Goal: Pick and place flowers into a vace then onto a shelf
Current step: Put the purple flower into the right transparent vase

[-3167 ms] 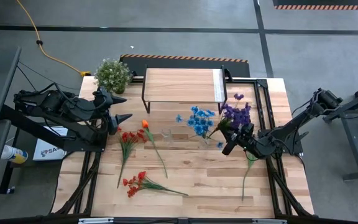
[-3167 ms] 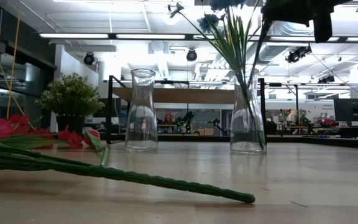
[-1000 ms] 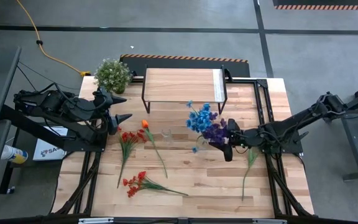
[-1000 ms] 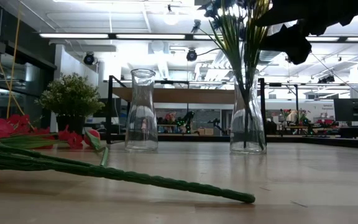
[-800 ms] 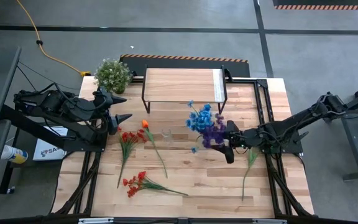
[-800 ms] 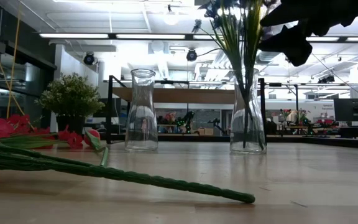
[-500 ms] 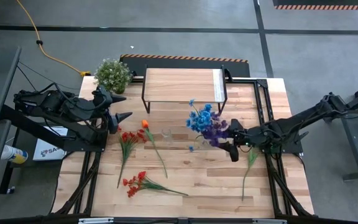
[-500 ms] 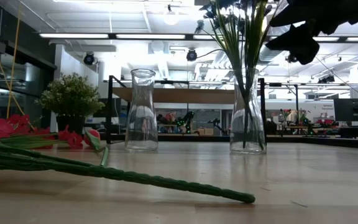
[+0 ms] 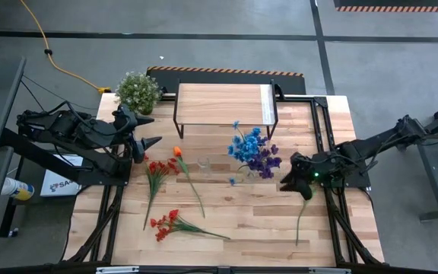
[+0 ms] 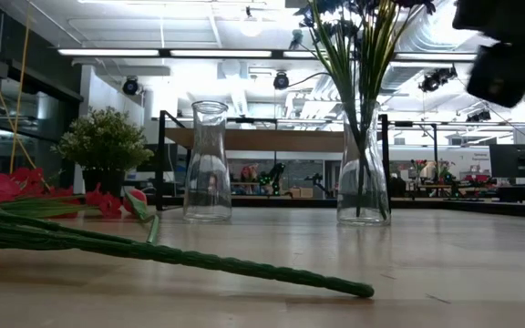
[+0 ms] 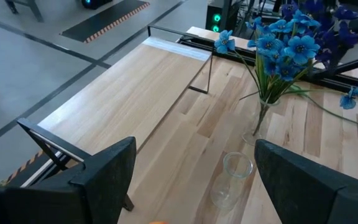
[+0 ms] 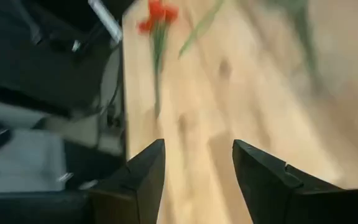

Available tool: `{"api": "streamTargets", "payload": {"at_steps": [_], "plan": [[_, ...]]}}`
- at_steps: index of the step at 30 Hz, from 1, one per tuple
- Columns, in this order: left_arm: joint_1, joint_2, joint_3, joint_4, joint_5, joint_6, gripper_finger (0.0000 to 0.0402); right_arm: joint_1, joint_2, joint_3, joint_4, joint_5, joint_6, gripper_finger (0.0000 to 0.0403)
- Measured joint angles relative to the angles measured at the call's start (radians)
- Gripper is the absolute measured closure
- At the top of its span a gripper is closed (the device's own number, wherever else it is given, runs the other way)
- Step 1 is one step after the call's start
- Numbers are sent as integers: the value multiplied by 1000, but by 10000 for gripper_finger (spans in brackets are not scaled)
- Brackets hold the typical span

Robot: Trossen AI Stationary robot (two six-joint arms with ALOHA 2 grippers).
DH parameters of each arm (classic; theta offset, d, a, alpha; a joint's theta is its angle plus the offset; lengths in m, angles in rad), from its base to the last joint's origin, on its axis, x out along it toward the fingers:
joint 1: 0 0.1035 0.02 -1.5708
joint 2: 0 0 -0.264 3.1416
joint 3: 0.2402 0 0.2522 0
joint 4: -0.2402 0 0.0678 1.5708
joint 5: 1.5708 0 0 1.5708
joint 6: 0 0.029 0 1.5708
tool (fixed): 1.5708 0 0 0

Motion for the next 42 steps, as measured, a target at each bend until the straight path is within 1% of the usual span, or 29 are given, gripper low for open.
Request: {"api": "streamTargets", "payload": {"at_steps": [5, 9, 11, 17, 26, 31, 35, 42], "plan": [[0, 0, 0, 0, -1, 0, 41, 19, 3, 0, -58, -163, 133, 243], [0, 7, 0, 0, -2, -1, 41, 54, 3, 0, -109, -232, 261, 256], [0, 9, 0, 0, -1, -1, 41, 79, 3, 0, -143, -245, 322, 261], [0, 34, 0, -2, -1, -1, 41, 166, 3, 0, -241, -228, 528, 264], [0, 76, 0, -11, -1, 0, 41, 308, 4, 0, -307, -92, 794, 265], [0, 86, 0, -16, -1, 9, 41, 372, 9, 0, -354, -110, 936, 266], [0, 86, 0, -18, -1, 10, 41, 401, 38, 0, -350, -111, 984, 266], [0, 84, 0, -52, -6, 9, 41, 403, 143, 0, -328, -103, 991, 265]]}}
